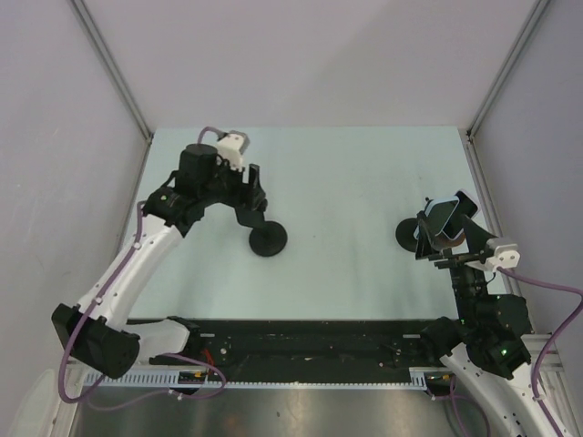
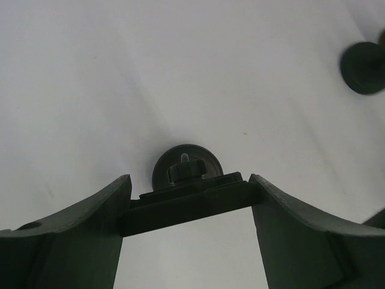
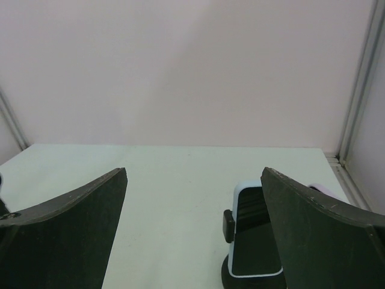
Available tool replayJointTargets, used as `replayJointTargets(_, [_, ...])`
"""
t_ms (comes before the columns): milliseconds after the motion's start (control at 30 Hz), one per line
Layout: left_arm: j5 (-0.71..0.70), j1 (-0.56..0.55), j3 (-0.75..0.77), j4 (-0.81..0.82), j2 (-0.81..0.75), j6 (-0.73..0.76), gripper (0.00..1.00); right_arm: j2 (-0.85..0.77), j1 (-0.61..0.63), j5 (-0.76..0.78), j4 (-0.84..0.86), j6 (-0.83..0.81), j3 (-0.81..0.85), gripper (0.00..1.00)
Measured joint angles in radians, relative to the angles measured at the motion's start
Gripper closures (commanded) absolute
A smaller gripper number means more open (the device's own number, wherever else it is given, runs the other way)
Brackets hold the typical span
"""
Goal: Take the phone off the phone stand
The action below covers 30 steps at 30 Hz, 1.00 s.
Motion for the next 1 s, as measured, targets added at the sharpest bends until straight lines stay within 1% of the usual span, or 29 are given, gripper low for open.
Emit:
replayJointTargets(100, [0.048, -0.100, 0.031, 0.001, 0.031, 0.031, 0.87, 0.011, 0.000, -0.051, -0.003, 0.014, 0.008, 0.00])
replayJointTargets(200, [0.087, -0.180, 0.042, 0.006, 0.064, 0.056, 0.87, 0.067, 0.000, -0.136, -0.016, 0.034, 0.058, 0.00])
replayJointTargets(400, [0.113, -0.274, 0.042, 0.017, 0.111, 0.076, 0.88, 0.296, 0.000, -0.402, -0.053, 0.073, 0.209, 0.00])
replayJointTargets(467, [0.119, -0.293, 0.035, 0.027, 0.112, 0.082, 0.90, 0.396, 0.000, -0.465, -0.061, 0.099, 0.246, 0.00])
replayJointTargets(567, [0.133, -0.306, 0.020, 0.054, 0.111, 0.082, 0.91, 0.539, 0.001, -0.521, -0.087, 0.140, 0.279, 0.00])
replayJointTargets(733, [0.146, -0.310, -0.023, 0.109, 0.093, 0.062, 0.91, 0.718, 0.001, -0.629, -0.116, 0.188, 0.284, 0.00])
replayJointTargets(1000, [0.144, -0.310, -0.054, 0.152, 0.076, 0.037, 0.90, 0.882, 0.001, -0.821, -0.073, 0.196, 0.284, 0.00])
